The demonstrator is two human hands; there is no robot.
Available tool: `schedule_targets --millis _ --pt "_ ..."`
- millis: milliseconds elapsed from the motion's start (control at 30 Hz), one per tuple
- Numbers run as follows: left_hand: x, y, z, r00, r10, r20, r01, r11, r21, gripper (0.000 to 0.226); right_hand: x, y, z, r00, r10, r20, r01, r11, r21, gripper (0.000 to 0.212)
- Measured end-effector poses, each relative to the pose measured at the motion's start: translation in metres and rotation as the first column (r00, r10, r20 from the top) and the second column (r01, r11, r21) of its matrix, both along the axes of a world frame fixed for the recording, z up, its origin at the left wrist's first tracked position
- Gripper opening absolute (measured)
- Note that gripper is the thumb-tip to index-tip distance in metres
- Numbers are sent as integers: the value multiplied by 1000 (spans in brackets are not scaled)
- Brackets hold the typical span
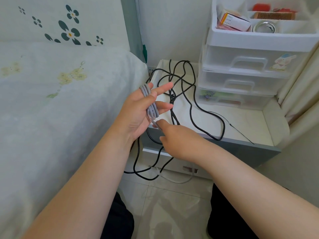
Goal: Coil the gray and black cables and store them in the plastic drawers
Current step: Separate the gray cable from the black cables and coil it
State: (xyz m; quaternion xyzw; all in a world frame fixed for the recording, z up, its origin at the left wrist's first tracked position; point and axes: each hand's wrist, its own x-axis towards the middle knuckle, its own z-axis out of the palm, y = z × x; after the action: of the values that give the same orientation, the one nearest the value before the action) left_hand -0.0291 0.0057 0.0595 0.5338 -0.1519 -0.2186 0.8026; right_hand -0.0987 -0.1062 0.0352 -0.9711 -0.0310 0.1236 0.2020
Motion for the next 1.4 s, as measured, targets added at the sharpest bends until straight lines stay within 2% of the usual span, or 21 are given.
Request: schedule_targets --millis 67,200,367,433,500,600,667,767,867,967,1067,1100,1233,1333,1400 --pt "3 -3 -4 996 20 87 -28 995 91 56 -4 -2 8 999 -10 53 7 999 47 24" --pt "3 -8 -11 977 -19 213 -48 951 306 55 -7 -11 18 995 -3 100 2 1000 17 25" --pt "2 -6 -10 985 27 173 -75 959 272 52 -6 -19 23 987 16 163 -5 998 -67 26" --pt "4 -5 -11 985 35 169 -88 944 318 52 -4 -23 23 973 11 230 9 996 -85 25" --pt "3 -4 -11 975 -12 221 -91 889 449 54 -2 -26 23 960 19 278 6 996 -91 24" --pt "-1 -6 -11 932 -134 337 -132 740 660 48 1 -31 22 943 51 329 -18 995 -100 26" --pt "-2 -5 -13 901 -226 371 -137 664 736 44 3 -39 25 904 52 424 -23 997 -73 21" --pt "-4 -1 -18 891 -322 319 -43 639 768 37 6 -58 33 892 -51 450 3 994 106 27" --pt "-11 -2 -13 895 -370 249 100 711 696 41 5 -65 33 891 -140 432 17 961 277 30" --pt "-17 0 -3 905 -415 89 309 788 532 55 11 -64 30 901 -183 393 -11 896 444 28" --pt "-18 3 3 874 -486 10 441 801 404 54 16 -66 28 930 -227 290 -62 681 730 23" --pt "-18 3 3 867 -499 2 463 806 368 49 17 -67 27 936 -234 265 -66 621 781 20" --pt "-19 5 1 871 -492 -11 485 854 189 34 20 -67 21 951 -242 193 -54 484 874 12" --pt "-17 5 0 892 -449 -53 450 893 12 34 23 -58 10 958 -275 84 5 310 951 12" --pt "-16 4 1 908 -407 -102 396 911 -114 36 24 -49 3 954 -297 40 38 251 967 10"
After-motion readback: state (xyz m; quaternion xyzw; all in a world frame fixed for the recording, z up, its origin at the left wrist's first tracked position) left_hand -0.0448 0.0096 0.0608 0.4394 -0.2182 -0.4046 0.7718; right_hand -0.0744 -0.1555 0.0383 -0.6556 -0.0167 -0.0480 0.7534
